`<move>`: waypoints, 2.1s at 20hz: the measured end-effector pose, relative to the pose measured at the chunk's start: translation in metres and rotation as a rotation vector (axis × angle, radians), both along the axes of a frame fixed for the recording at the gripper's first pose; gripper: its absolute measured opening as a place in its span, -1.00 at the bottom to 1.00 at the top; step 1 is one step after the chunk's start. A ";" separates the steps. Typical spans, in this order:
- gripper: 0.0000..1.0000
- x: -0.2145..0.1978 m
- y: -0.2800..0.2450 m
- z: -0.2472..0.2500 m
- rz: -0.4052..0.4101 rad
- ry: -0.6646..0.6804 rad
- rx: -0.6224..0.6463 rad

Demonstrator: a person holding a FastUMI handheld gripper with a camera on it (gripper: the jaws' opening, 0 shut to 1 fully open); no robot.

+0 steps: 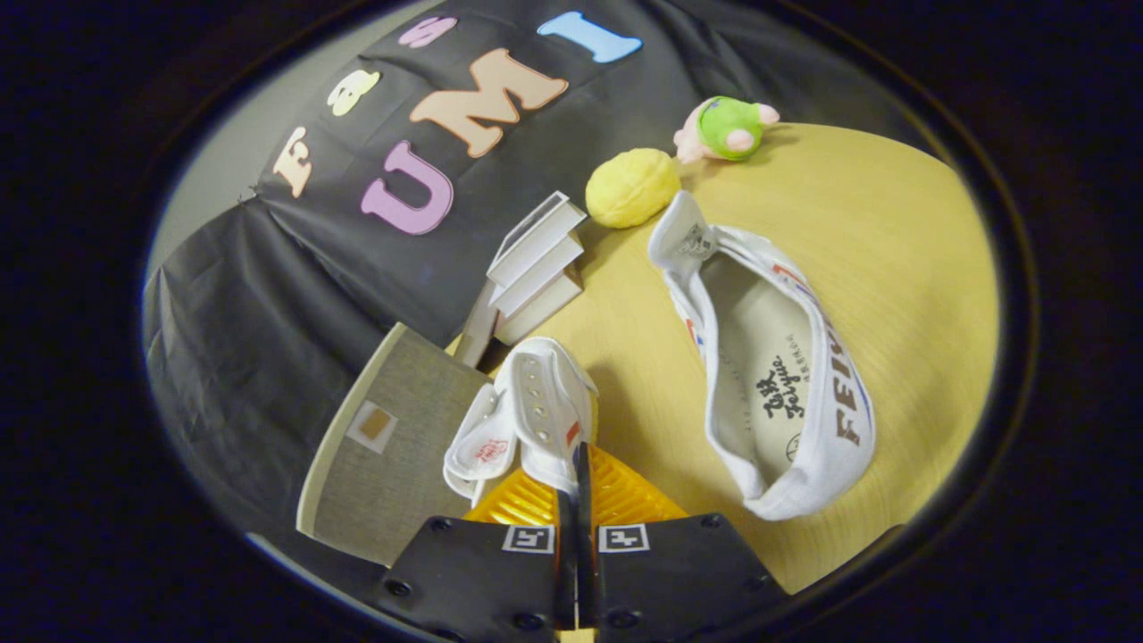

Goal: Open the storage box then place both shoes into the box .Put the left shoe in first, then the right shoe, with the right side of both shoes facing outward in a uniform manner.

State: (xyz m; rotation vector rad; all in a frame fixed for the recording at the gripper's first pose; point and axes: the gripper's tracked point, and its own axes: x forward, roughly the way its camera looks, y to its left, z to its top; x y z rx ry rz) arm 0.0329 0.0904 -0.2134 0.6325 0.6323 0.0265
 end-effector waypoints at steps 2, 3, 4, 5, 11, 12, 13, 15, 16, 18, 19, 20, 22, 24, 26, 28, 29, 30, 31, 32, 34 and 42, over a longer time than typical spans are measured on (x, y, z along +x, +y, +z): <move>-0.92 -0.001 0.007 0.019 0.002 -0.027 0.032; -0.92 -0.001 0.010 0.029 0.001 -0.042 0.040; -0.92 -0.002 0.013 0.039 0.001 -0.059 0.043; -0.92 -0.002 0.016 0.050 0.001 -0.077 0.047; -0.92 -0.007 0.055 0.113 0.048 -0.140 0.086; -0.92 -0.004 0.063 0.121 0.060 -0.148 0.076; -0.92 -0.002 0.072 0.130 0.071 -0.157 0.068; -0.92 0.006 0.095 0.146 0.093 -0.184 0.061; -0.92 0.010 0.107 0.152 0.107 -0.194 0.062; -0.92 0.018 0.134 0.162 0.136 -0.203 0.066; -0.92 0.023 0.148 0.164 0.152 -0.200 0.065; -0.92 0.025 0.160 0.163 0.170 -0.192 0.059; -0.92 0.036 0.182 0.157 0.182 -0.174 0.051; -0.92 0.047 0.198 0.145 0.168 -0.148 0.055; -0.92 0.059 0.206 0.127 0.127 -0.104 0.052; -0.92 0.065 0.204 0.109 0.063 -0.062 0.031; -0.92 0.065 0.200 0.103 0.035 -0.043 0.015; -0.91 0.064 0.200 0.094 0.013 -0.026 0.001; -0.92 0.065 0.199 0.086 -0.001 -0.011 -0.014; -0.92 0.065 0.201 0.080 -0.006 0.002 -0.028; -0.92 0.063 0.205 0.073 -0.013 0.018 -0.037; -0.90 0.050 0.219 0.064 -0.088 0.027 0.019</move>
